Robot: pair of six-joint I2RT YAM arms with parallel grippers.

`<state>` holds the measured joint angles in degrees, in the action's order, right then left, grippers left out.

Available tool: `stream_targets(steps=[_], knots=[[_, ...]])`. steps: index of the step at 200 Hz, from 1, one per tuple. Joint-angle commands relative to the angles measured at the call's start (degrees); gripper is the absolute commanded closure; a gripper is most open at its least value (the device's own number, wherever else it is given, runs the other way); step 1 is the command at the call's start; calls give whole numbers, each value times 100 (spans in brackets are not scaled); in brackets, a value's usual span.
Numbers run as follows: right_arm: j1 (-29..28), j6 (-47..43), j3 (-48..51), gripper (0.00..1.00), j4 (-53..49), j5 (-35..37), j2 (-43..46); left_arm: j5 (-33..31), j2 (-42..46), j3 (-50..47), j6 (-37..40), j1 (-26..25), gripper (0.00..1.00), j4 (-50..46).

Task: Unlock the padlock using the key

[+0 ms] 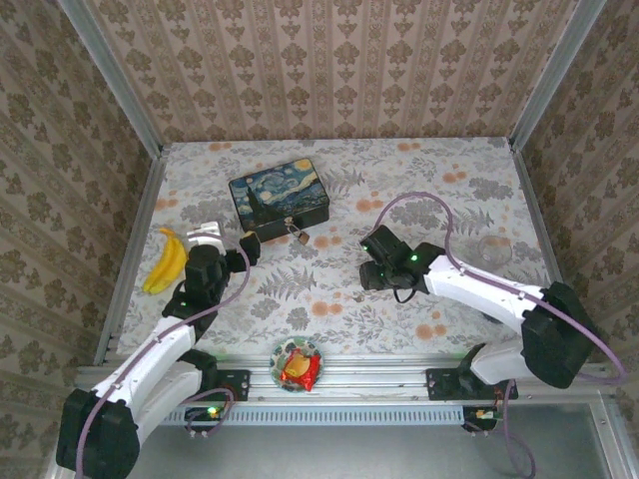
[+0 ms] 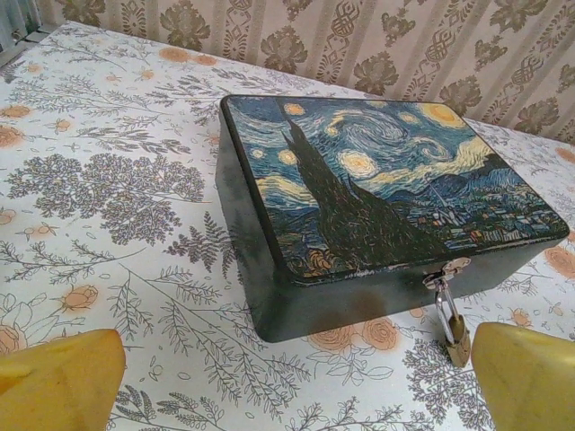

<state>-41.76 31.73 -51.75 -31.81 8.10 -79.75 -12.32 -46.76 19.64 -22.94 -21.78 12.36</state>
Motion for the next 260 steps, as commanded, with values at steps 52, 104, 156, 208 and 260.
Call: stream_targets(steps=[52,104,156,208,260], knots=[[-99,-131,-286,64,-253,-805,-758,-236,48,136,-174,-10,0,29],[-117,-149,-134,67,-98,-1168,-1081,-197,-108,183,-215,-2,0,69],[-116,-250,-159,63,-65,-1216,-1356,-166,-219,198,-258,7,0,67],[-116,-254,-187,61,42,-1235,-1631,-214,-219,154,-288,16,0,81],[-132,-211,-125,61,216,-1272,-1772,-211,-244,176,-328,16,0,68]])
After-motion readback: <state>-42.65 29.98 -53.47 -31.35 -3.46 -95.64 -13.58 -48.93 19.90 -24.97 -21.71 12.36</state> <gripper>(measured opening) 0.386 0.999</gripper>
